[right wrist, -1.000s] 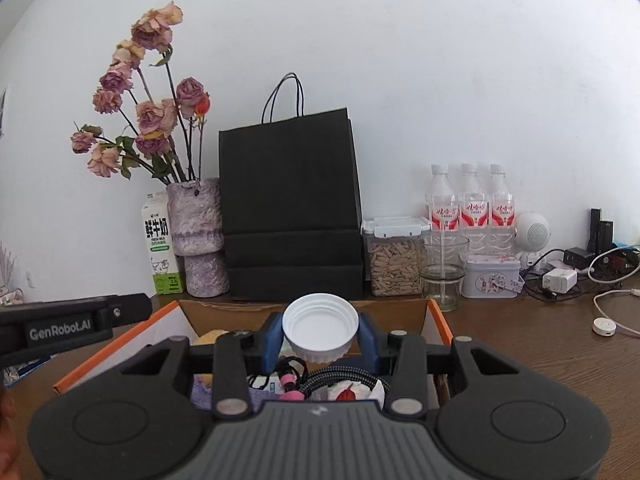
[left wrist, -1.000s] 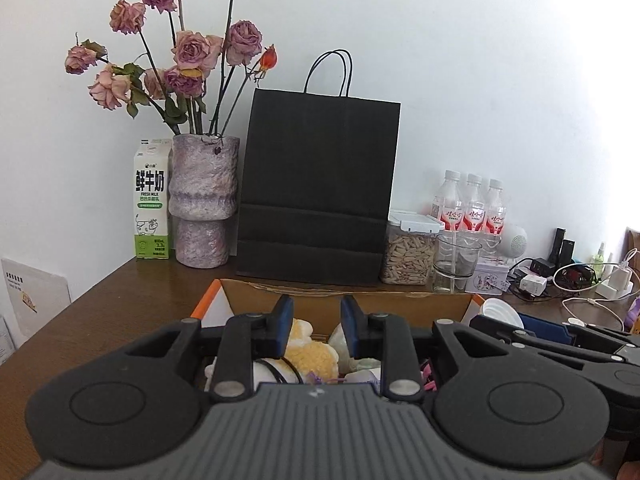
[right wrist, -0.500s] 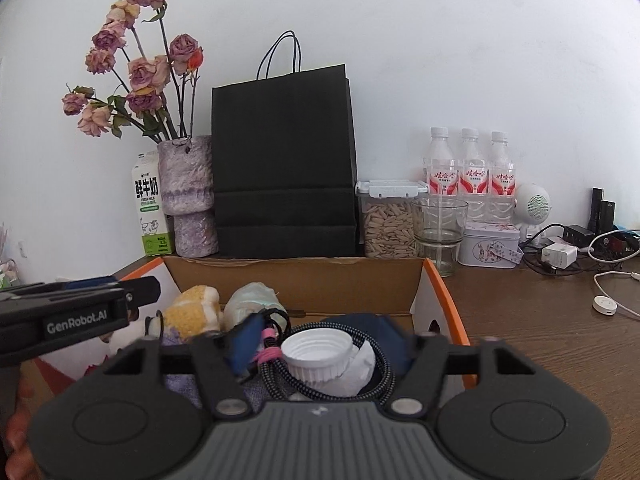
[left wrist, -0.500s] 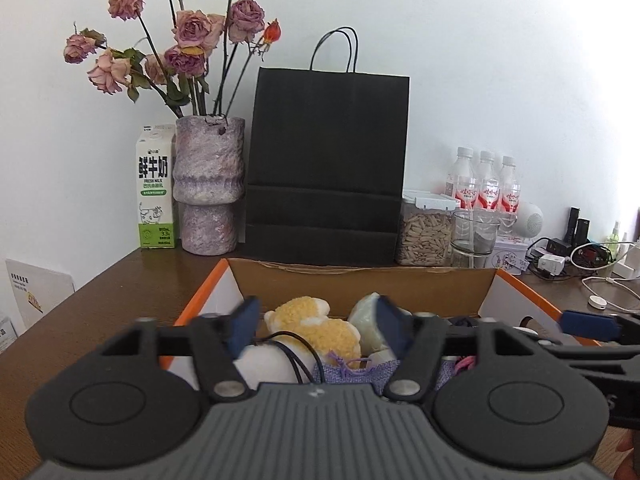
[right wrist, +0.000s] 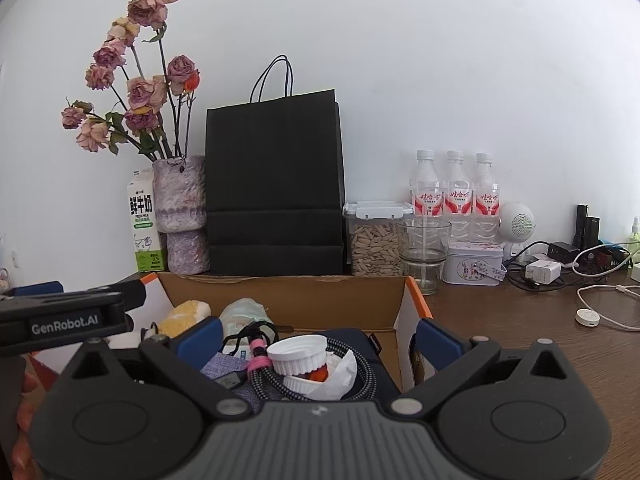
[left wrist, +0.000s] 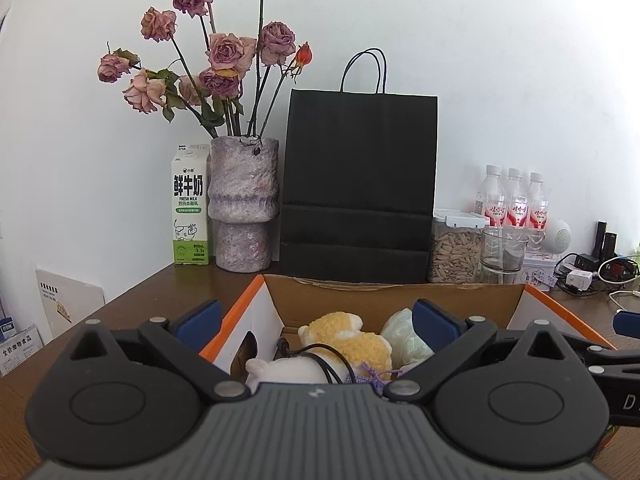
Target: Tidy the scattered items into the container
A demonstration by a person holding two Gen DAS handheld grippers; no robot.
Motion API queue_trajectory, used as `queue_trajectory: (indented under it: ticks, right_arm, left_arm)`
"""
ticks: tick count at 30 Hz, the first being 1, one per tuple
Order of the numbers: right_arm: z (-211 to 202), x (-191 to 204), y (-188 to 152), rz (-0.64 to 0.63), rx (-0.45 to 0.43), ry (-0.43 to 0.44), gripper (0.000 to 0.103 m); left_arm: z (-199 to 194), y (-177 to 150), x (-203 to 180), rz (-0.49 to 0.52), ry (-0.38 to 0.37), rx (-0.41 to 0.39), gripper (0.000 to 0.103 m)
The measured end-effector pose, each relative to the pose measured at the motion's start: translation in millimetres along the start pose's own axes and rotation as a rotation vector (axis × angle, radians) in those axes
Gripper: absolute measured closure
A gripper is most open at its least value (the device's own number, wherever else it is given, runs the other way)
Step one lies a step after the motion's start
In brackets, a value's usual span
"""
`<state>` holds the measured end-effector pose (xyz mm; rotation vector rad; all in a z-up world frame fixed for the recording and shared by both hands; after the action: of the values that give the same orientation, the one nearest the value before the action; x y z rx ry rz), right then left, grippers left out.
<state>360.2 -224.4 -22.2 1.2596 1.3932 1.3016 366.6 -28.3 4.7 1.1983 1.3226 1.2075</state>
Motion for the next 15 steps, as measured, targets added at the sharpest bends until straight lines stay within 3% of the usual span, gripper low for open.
queue_trajectory:
  ticks: [10,15]
  right_arm:
    - [-14,7,-2,-0.031,-0.016,0.022,0.000]
    - [-34,17,-10,-0.073,-0.011,0.035,0.000]
  left_arm:
    - [-22,-8,-8,0.045,-0.032,-0.021,0.000]
    - [-45,-13,4,0.065,-0.013,-0.010,0.000]
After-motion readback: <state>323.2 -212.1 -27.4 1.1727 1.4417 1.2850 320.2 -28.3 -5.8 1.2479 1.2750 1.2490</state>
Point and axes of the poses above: each gripper's, at about its wrist camera, not at the fingertips, and z roughly the way its jaws point, x to its left, y to its top, the point moved 7 cm from there along z, roughly the way its jaws point, and after that the axes turned 9 degrees about -x, right-handed, at the moved point
